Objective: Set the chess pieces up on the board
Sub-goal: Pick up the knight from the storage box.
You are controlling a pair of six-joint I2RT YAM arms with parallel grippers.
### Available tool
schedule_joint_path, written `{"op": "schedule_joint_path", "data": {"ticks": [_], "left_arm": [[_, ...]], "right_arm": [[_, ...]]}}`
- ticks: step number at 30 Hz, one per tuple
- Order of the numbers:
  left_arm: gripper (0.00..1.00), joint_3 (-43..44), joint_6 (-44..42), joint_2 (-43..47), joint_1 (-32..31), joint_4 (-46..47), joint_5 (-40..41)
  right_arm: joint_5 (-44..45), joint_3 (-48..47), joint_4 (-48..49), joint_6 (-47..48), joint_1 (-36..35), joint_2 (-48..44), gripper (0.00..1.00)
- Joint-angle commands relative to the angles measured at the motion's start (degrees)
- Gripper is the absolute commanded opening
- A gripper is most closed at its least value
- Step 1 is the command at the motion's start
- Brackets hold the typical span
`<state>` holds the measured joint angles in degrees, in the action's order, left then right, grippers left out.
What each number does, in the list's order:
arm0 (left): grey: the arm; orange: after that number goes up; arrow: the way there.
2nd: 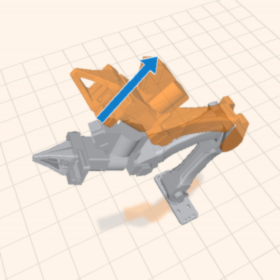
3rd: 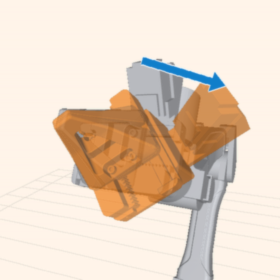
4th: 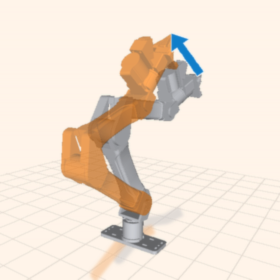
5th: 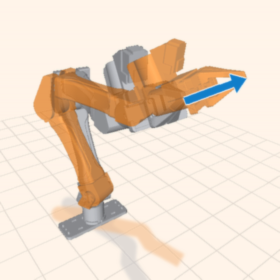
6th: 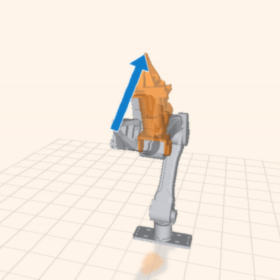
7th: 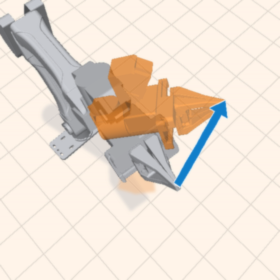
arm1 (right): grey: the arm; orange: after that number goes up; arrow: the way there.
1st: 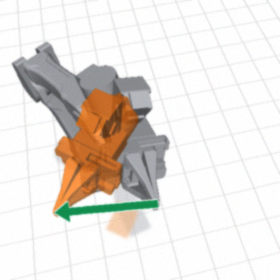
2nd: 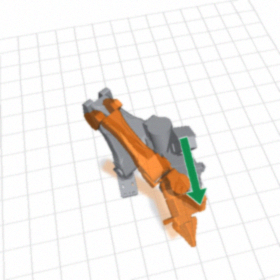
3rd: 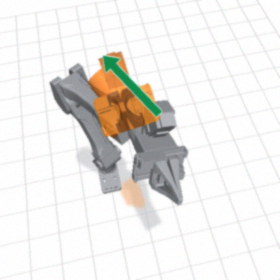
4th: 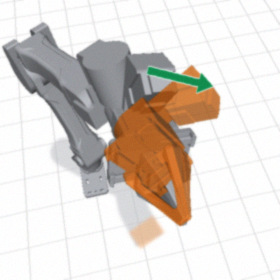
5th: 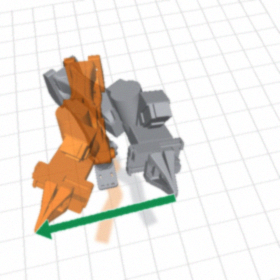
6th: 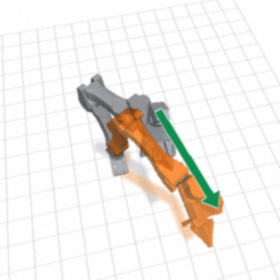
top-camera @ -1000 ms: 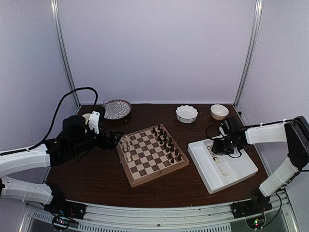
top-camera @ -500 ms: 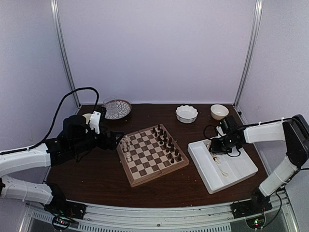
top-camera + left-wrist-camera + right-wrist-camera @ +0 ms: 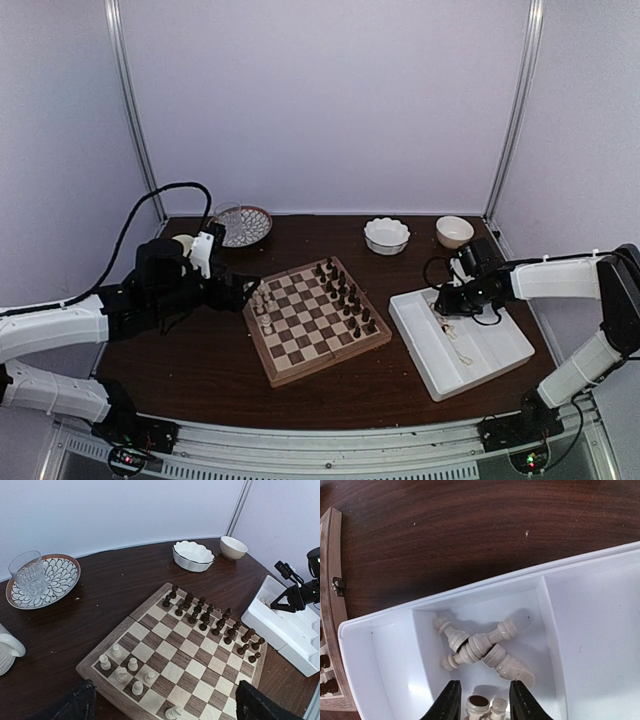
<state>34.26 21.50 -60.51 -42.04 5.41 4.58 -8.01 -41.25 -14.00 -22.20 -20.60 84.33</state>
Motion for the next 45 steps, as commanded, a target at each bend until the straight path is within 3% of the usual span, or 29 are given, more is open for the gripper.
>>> {"op": "schedule_joint_path", "data": {"ticks": [1, 20, 24, 31, 45], "left_arm": [[0.98, 2.43, -0.84, -0.72, 0.29, 1.1, -1.54], [0.98, 3.08, -1.89, -0.76, 0.34, -0.01, -3.53], [0.98, 3.29, -1.98, -0.85, 0.29, -0.25, -3.44], [0.98, 3.44, -1.9, -1.22, 0.29, -0.24, -3.69], [0.98, 3.53, -2.47, -3.11, 0.29, -0.73, -0.89]], "right_arm": [[4.83, -0.26, -1.09, 0.6, -0.41, -1.89, 0.36], [1.41, -4.84, -2.24, 3.51, -0.58, 6.86, 0.46], [-0.15, -3.81, -2.17, 2.91, -0.84, 5.58, 0.4], [0.8, -3.05, -3.16, 2.27, -1.02, 2.95, 0.17], [0.98, 4.5, 3.18, 0.25, -1.03, -13.25, 0.14]]}}
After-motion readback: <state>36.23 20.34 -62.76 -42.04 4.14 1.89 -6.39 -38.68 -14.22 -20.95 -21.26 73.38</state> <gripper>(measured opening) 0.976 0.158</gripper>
